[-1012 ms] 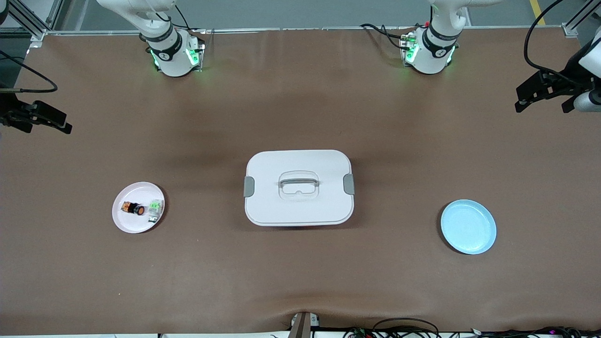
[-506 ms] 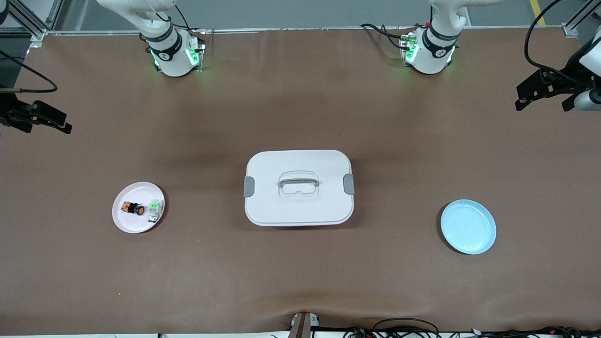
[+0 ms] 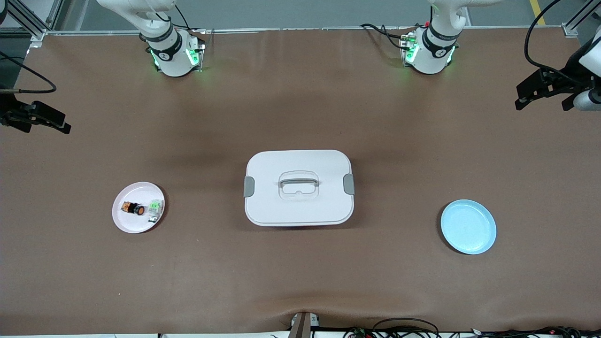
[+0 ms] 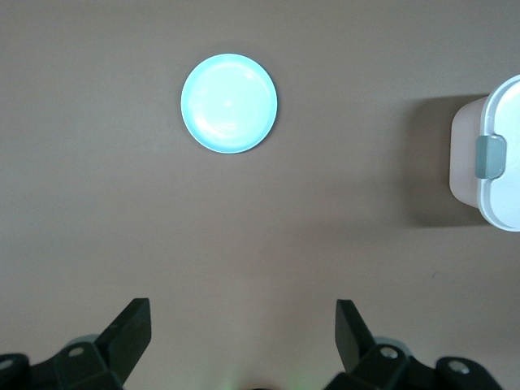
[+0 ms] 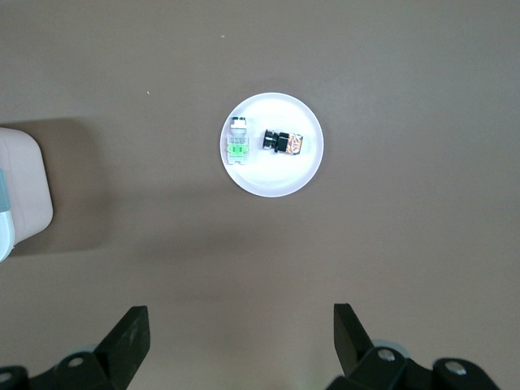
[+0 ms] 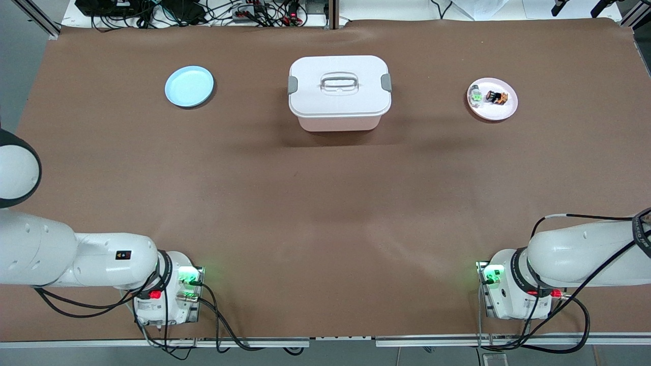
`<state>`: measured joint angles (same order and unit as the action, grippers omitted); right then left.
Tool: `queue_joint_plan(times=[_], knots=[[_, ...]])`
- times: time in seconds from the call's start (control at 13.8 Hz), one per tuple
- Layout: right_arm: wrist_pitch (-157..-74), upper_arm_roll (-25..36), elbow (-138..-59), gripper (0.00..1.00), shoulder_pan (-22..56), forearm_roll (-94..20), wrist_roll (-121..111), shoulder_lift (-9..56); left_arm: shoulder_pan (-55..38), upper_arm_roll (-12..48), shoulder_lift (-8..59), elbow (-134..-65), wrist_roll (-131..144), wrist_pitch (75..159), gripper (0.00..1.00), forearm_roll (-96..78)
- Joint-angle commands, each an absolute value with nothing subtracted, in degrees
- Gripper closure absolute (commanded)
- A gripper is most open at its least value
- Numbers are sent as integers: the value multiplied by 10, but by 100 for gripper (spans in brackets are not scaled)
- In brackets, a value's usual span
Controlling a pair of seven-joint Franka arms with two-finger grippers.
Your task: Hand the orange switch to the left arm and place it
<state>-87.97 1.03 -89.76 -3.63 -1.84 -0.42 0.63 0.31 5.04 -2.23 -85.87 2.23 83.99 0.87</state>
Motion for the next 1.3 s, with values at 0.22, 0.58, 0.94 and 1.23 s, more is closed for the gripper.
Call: queue_joint_plan(times=[0.22,0.58,0.94,1.23], knots=[[-866,5,-888,0,-54,-13,-1,10,5,49,-17,-845,13,828,0,4],[-890,6,-885,0,-57,-10,-28,65,7,49,-17,-846,15,828,0,4],[-943,5,-903,0,-54,3,-23,90,2,50,-2,-846,24,853,0,3],[-1020,6,-911,0,-58,1,-21,145,2,50,7,-846,25,881,0,4]])
